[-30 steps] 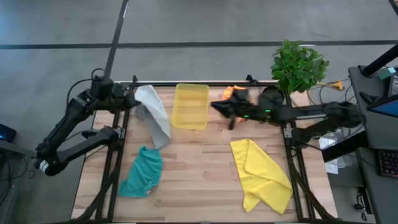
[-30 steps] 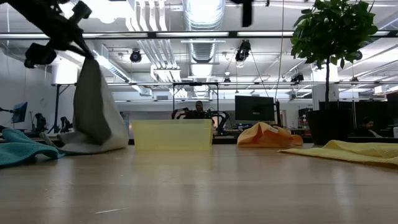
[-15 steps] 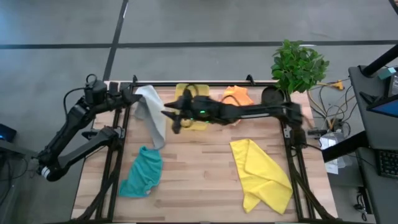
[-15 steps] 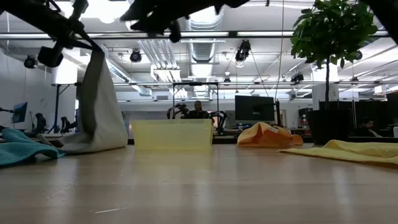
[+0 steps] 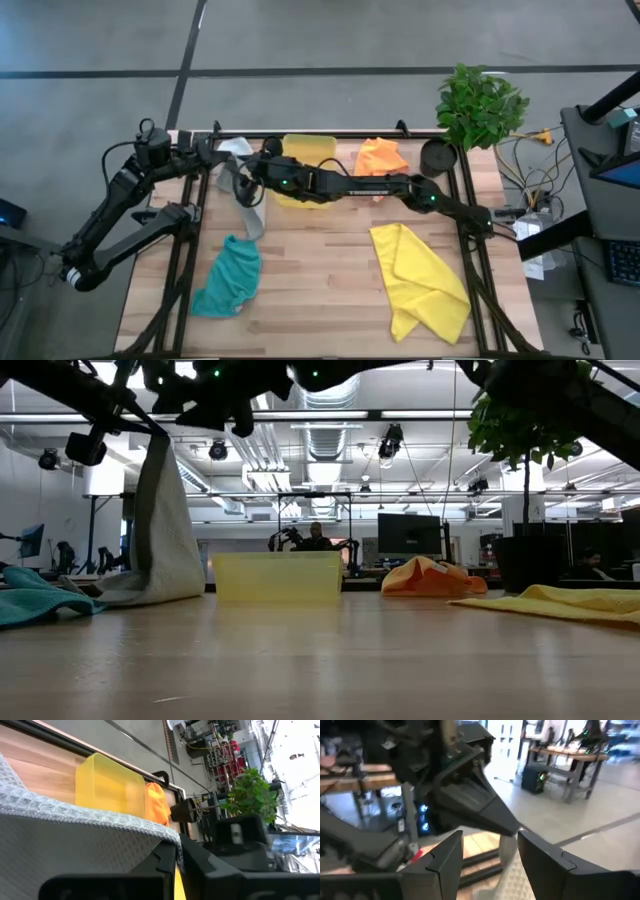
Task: Fold microfiber towels
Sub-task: Fold the gray microfiber cloth
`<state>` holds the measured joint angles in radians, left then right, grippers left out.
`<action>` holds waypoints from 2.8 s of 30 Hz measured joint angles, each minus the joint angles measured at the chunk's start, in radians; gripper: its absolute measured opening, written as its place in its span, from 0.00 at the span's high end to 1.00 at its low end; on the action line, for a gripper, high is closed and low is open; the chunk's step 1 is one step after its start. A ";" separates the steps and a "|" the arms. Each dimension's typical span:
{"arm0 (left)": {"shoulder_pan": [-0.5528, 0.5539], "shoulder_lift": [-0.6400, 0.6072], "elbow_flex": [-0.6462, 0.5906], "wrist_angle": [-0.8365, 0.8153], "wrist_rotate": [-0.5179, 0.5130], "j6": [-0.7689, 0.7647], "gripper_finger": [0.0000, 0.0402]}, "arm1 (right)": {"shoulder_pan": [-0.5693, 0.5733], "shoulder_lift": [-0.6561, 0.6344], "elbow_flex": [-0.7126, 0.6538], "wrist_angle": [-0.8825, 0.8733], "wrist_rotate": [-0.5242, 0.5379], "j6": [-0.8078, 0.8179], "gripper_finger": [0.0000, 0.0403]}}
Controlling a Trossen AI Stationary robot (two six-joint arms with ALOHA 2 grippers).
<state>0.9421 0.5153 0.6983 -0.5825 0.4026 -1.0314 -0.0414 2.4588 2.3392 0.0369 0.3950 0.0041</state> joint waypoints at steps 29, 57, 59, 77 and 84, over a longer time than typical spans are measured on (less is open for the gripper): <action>-0.001 -0.003 0.006 0.182 0.142 -0.096 1.00 | -0.005 0.000 -0.059 -0.226 0.192 0.110 0.55; -0.001 -0.110 0.013 0.252 0.113 -0.191 1.00 | 0.077 0.000 -0.081 -0.569 0.040 0.209 0.71; -0.001 -0.110 0.013 0.252 0.113 -0.186 1.00 | 0.088 -0.001 -0.086 -0.599 0.039 0.218 0.71; -0.001 -0.110 0.012 0.265 0.112 -0.183 1.00 | 0.133 -0.001 -0.188 -0.699 -0.070 0.332 0.78; -0.001 -0.113 0.012 0.262 0.113 -0.166 1.00 | 0.133 -0.009 -0.205 -0.769 -0.089 0.321 0.96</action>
<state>0.9413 0.4023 0.7101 -0.3206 0.5152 -1.1976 0.0914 2.4498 2.1342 -0.7321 0.3058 0.3249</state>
